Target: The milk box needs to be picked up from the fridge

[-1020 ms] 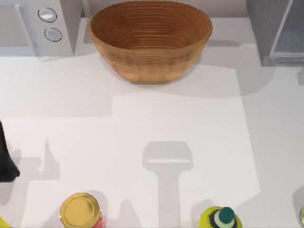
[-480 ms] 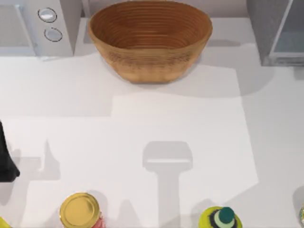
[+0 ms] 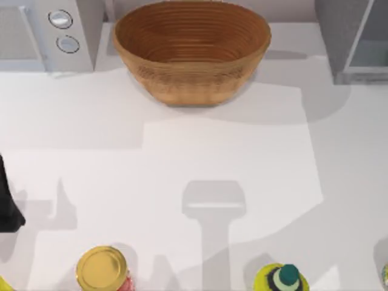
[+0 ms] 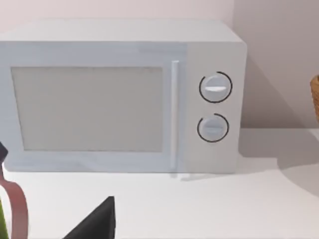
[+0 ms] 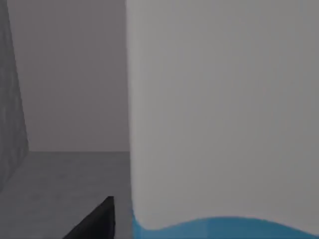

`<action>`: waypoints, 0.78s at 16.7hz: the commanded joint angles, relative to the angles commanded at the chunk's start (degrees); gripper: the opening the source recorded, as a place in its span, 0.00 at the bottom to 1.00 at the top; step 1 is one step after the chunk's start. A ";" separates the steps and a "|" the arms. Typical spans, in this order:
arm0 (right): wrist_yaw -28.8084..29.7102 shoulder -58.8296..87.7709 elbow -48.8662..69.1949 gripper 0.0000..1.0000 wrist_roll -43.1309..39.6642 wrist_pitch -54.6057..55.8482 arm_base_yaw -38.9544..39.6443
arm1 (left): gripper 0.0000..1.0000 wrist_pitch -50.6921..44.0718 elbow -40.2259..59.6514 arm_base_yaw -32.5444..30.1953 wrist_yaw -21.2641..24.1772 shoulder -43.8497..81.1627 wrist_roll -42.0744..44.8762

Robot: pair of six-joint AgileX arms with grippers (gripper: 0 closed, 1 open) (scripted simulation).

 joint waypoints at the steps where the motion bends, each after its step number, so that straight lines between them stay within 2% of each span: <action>1: 0.05 0.09 0.21 1.00 0.00 -0.17 0.04 | 1.00 0.00 0.00 0.00 0.00 0.00 0.00; 4: 0.05 0.09 0.21 1.00 0.00 -0.17 0.04 | 1.00 0.00 0.00 0.00 0.00 0.00 0.00; 13: 0.05 0.09 0.21 0.32 0.00 -0.17 0.04 | 1.00 0.00 0.00 0.00 0.00 0.00 0.00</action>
